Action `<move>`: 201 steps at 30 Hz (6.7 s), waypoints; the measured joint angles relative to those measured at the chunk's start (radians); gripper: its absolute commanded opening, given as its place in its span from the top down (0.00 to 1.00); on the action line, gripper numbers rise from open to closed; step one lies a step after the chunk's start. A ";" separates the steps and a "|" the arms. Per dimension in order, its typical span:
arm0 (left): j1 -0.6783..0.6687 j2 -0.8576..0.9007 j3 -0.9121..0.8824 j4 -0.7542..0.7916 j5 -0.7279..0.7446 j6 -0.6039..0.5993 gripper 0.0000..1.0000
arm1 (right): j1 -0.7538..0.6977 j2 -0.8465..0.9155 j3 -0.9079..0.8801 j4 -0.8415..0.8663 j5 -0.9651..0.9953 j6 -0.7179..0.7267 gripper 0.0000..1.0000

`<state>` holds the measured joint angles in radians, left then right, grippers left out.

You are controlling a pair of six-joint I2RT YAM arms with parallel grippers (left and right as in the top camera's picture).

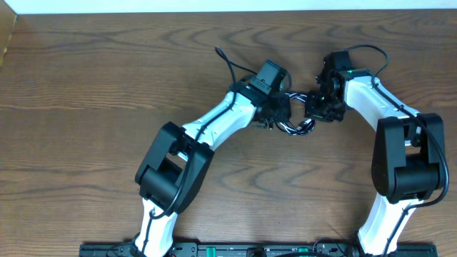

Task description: Untangle cables

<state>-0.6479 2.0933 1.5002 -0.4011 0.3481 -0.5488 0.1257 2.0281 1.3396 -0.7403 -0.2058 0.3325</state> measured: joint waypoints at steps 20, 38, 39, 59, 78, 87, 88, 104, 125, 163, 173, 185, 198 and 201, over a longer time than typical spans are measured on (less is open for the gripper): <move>-0.036 0.078 0.000 0.103 -0.200 -0.085 0.59 | 0.000 0.000 0.001 -0.002 -0.003 0.000 0.73; -0.039 0.130 0.037 0.148 -0.208 -0.076 0.93 | -0.003 0.000 0.001 -0.003 -0.012 0.000 0.82; -0.036 0.126 0.037 0.142 -0.208 -0.059 0.93 | -0.005 0.000 0.001 0.001 -0.022 0.004 0.80; 0.226 -0.395 0.017 -0.096 0.134 0.100 0.93 | -0.013 -0.184 0.141 0.049 -0.580 -0.136 0.44; 0.320 -0.395 0.017 -0.100 0.356 -0.175 0.93 | 0.186 -0.183 0.141 0.078 -0.326 0.121 0.84; 0.327 -0.394 0.015 -0.130 0.344 -0.126 0.92 | 0.176 -0.168 0.150 -0.014 -0.262 0.171 0.99; 0.327 -0.394 0.014 -0.147 0.327 -0.101 0.93 | 0.171 -0.168 0.154 -0.048 -0.263 0.171 0.99; 0.296 -0.459 0.013 -0.246 0.104 0.523 0.67 | 0.053 -0.145 0.433 -0.508 -0.126 0.084 0.99; 0.064 -0.308 0.013 -0.087 0.196 0.701 0.66 | 0.024 -0.113 0.433 -0.487 -0.196 -0.008 0.99; 0.164 -0.171 0.013 -0.063 0.152 -0.035 0.93 | 0.024 -0.113 0.433 -0.465 -0.122 -0.014 0.82; 0.247 -0.284 0.011 -0.062 0.259 0.019 0.93 | 0.026 -0.113 0.433 -0.401 -0.060 -0.031 0.55; 0.266 -0.317 0.011 -0.066 0.434 0.233 0.93 | 0.040 -0.113 0.433 -0.267 -0.270 -0.175 0.47; 0.296 -0.323 0.011 -0.066 0.592 0.253 0.93 | 0.068 -0.038 0.433 -0.185 -0.226 -0.112 0.54; 0.337 -0.352 0.011 -0.066 0.664 0.237 0.93 | 0.068 0.045 0.433 -0.172 -0.213 -0.065 0.57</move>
<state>-0.3111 1.7412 1.5112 -0.4675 1.0122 -0.3119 0.1940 2.0735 1.7721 -0.9123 -0.4187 0.2676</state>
